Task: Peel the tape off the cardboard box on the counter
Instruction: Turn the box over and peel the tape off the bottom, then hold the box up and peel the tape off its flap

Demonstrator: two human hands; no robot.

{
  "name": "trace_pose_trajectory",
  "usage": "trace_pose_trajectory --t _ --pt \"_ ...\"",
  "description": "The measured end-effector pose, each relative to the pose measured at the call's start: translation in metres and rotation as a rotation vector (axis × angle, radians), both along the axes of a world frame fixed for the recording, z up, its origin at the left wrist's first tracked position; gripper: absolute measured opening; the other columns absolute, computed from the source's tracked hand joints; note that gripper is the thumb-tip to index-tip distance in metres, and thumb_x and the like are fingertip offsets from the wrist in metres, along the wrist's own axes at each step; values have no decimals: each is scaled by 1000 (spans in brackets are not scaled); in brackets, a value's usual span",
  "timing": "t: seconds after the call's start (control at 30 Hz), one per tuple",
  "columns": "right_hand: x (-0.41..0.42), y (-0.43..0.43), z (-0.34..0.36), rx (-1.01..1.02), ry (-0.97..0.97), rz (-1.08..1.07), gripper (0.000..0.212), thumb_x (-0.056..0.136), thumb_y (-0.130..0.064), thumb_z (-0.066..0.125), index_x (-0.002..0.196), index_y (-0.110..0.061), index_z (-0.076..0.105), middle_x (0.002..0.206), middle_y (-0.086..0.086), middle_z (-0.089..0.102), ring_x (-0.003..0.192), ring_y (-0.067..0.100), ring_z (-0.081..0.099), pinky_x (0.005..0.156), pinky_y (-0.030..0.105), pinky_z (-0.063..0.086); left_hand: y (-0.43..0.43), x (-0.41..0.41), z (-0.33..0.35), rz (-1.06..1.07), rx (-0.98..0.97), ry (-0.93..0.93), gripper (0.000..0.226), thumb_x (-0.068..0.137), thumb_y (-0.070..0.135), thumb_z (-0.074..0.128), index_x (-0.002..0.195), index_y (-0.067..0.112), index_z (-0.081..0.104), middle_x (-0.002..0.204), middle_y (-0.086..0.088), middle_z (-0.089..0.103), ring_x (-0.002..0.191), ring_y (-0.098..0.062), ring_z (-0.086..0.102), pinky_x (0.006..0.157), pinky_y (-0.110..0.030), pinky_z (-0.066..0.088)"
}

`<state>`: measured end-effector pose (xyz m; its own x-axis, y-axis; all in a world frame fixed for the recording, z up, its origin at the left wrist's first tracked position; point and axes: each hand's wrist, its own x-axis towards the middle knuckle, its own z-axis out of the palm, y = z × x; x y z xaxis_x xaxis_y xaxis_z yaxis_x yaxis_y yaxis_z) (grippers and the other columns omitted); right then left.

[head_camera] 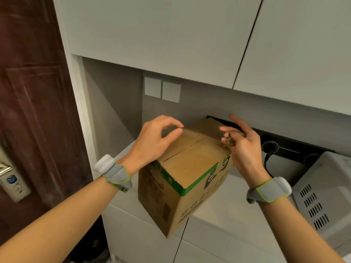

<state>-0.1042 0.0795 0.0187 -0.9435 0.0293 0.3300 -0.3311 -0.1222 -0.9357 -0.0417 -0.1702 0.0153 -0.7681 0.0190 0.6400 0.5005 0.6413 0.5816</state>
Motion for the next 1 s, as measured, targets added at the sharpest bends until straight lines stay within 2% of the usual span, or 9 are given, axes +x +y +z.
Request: trace_pose_trajectory --t 0.2,0.3,0.37,0.47,0.53,0.63,0.73,0.9,1.0 --pt "-29 26 -17 7 31 -263 40 95 6 37 120 -4 66 70 6 55 55 14 50 55 25 45 -27 16 -50 21 147 -158 24 105 44 54 121 32 66 123 13 58 122 0 52 98 -16 38" --pt "-36 30 -18 -6 -27 -351 29 96 -26 49 104 -10 72 64 4 48 53 13 44 55 29 39 -29 28 -69 -54 310 -260 32 107 51 44 133 35 54 124 10 57 113 -3 55 93 -24 41" --pt "-41 34 -18 -4 -106 -360 38 96 -43 53 103 -11 72 69 7 54 53 15 45 54 30 39 -28 32 -74 -112 425 -308 39 105 55 42 140 38 44 127 3 56 112 -8 59 96 -30 47" --pt "-45 37 -32 125 -152 -372 30 98 -43 57 107 -16 66 99 9 66 72 16 57 58 28 45 -31 35 -85 -179 543 -361 48 102 52 45 145 33 35 129 -5 56 116 -8 61 99 -29 51" --pt "-47 39 -46 203 -182 -389 27 100 -42 59 114 -19 61 104 3 65 83 13 59 65 29 49 -37 35 -100 -208 584 -431 49 100 52 46 143 28 41 133 0 60 121 -5 62 99 -25 51" --pt "-49 46 -67 271 -272 -371 47 100 -49 58 131 -14 57 93 -1 60 74 11 53 73 33 49 -43 36 -116 -191 545 -600 49 99 56 42 133 26 58 127 5 70 117 -7 66 92 -21 53" --pt "-50 51 -85 319 -332 -279 57 99 -54 55 138 -13 55 118 6 64 76 15 55 66 30 48 -44 36 -121 -147 504 -693 52 103 51 42 130 11 62 120 -1 73 110 -12 70 81 -21 58" --pt "-46 42 -96 347 -347 -117 51 99 -55 54 137 -22 58 122 8 69 74 20 60 63 31 51 -26 39 -107 -143 362 -612 35 106 42 48 128 19 63 115 4 72 83 -23 76 59 -32 62" --pt "-30 33 -89 390 -255 -65 27 105 -42 52 114 -23 69 97 7 74 74 20 60 67 34 48 -7 43 -92 -163 306 -544 38 103 47 52 125 18 60 111 8 69 61 -30 74 50 -38 58"
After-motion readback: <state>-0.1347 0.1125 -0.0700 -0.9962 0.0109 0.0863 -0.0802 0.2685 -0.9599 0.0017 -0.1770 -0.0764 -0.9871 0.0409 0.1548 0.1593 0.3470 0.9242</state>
